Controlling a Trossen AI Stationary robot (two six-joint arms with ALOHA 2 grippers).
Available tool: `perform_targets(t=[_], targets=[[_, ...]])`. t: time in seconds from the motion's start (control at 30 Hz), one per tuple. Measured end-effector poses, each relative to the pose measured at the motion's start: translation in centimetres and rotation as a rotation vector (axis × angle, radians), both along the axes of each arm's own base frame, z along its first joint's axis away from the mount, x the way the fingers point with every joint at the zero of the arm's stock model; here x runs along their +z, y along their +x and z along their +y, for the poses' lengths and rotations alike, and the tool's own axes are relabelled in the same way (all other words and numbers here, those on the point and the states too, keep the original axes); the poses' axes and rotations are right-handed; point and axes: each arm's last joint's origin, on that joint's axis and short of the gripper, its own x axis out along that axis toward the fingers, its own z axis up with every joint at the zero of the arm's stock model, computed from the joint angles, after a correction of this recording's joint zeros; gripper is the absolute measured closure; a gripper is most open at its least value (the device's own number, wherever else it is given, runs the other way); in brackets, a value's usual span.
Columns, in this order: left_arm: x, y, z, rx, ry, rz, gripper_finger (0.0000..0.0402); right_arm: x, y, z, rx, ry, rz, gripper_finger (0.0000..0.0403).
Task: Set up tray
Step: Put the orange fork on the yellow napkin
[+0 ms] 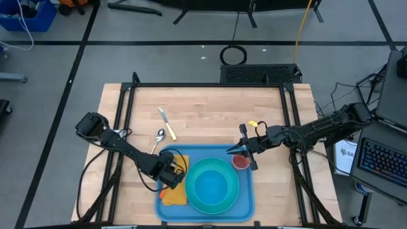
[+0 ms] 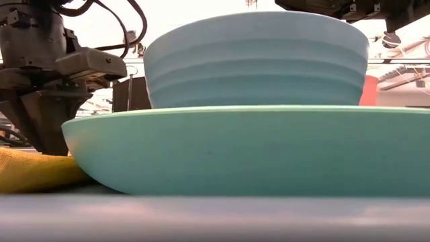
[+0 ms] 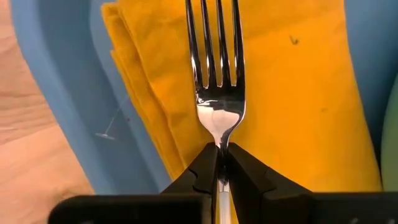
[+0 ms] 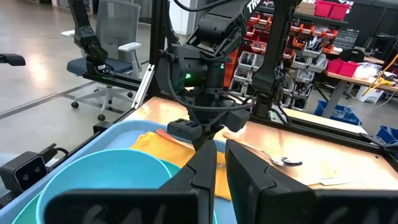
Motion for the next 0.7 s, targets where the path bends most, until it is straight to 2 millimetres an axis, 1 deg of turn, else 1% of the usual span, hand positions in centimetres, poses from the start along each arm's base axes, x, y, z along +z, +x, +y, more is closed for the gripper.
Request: perform_targets(t=[0.13,0.27,0.47,0.7], targets=[[0.01,-0.01,0.09,0.04,0.017,-0.012,0.0371,0.0,0.0,0.0,0.0,0.001,0.0,0.0374],[-0.01,-0.4,0.23,0.088,0.02,0.026,0.0371,-0.05,0.0,-0.01,0.0,0.0,0.006,0.0374],[-0.01,-0.59,-0.3,0.111,-0.007,0.023,0.0371,-0.15,-0.01,-0.01,0.0,-0.002,0.016,0.0374],[0.0,-0.82,-0.61,0.142,0.018,0.003,0.0371,-0.14,-0.01,-0.01,0.0,-0.003,0.015,0.0374]])
